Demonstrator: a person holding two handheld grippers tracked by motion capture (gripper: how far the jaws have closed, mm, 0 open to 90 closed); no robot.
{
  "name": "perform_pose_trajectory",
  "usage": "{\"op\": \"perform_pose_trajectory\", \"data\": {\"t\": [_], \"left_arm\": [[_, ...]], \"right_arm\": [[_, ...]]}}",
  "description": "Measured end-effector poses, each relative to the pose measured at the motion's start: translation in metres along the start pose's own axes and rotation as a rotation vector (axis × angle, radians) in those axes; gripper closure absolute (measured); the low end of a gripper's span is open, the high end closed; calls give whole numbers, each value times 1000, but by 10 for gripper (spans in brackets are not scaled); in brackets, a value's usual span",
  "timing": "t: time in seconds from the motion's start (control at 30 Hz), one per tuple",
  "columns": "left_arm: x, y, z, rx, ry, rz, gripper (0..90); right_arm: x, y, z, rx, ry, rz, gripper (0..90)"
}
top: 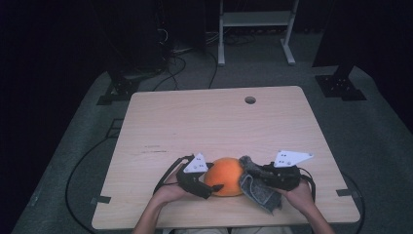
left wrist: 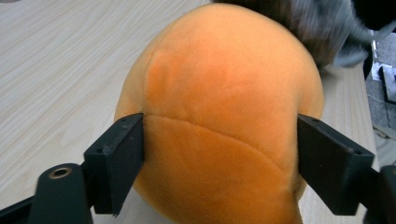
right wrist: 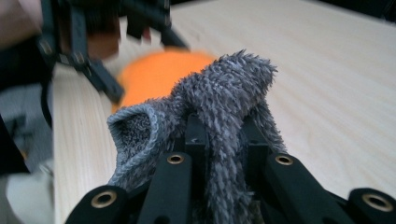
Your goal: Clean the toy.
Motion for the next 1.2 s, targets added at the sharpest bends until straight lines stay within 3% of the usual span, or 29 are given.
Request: {"op": "perform_pose_trajectory", "data": {"t": [0.13, 0.2, 0.27, 0.33, 0.4, 0.47, 0.53, 0.6, 0.7, 0.77, 0.87, 0.9, 0.93, 0.97, 1.03, 1.07, 1.13, 1.2], "left_arm": [[3, 1, 6, -80, 0, 27, 36], [5, 2, 3, -88, 43, 15, 99], [2, -2, 3, -63, 17, 0, 205], [-4, -12, 1, 0, -41, -47, 273], [-6, -21, -5, 65, -93, -45, 286], [-2, -25, -13, 133, -106, -47, 284], [1, -27, -17, 150, -109, -53, 252], [0, -25, -11, 89, -107, -60, 158], [-3, -20, 3, -75, -82, -86, 61], [-1, -17, 3, -99, -39, -116, 140], [1, -19, -3, -36, -62, -117, 278], [1, -21, -6, -10, -68, -118, 297], [1, -21, -6, -10, -68, -118, 304], [4, -27, -17, 99, -64, -120, 308], [5, -30, -27, 174, -53, -126, 296], [5, -31, -29, 192, -59, -120, 271], [6, -29, -27, 166, -44, -126, 256], [8, -26, -27, 177, -36, -126, 266]], "right_arm": [[4, 7, -2, 21, -8, 17, 768], [3, 7, -3, 14, -1, 23, 768], [2, 6, -3, 5, 13, 30, 767], [-2, -2, -1, -17, 45, 25, 768], [-7, -12, 3, -30, 48, -26, 768], [-8, -23, 11, -42, 31, -88, 768], [0, -25, 16, -66, 18, -69, 768], [9, -18, 16, -84, 37, -27, 770], [9, -9, 9, -68, 52, -6, 771], [6, -6, 6, -80, 71, 22, 771], [1, -4, 6, -95, 86, 45, 771], [-2, -7, 7, -101, 94, 38, 770], [-5, -12, 9, -111, 94, 20, 770], [-6, -17, 12, -129, 87, -10, 769], [-8, -27, 18, -146, 64, -52, 769], [-6, -29, 19, -155, 55, -38, 769], [-3, -26, 17, -149, 49, -20, 769], [-3, -26, 20, -138, 34, -28, 770]]}}
Point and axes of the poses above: each handheld gripper's, and its own axes: x roughly forward along the jaws, y roughly out of its underside, z roughly to its left, the point moved 5 cm from there along x, roughly forward along the jaws, and after that the axes turned 1 degree about y, right-handed, at the moved point
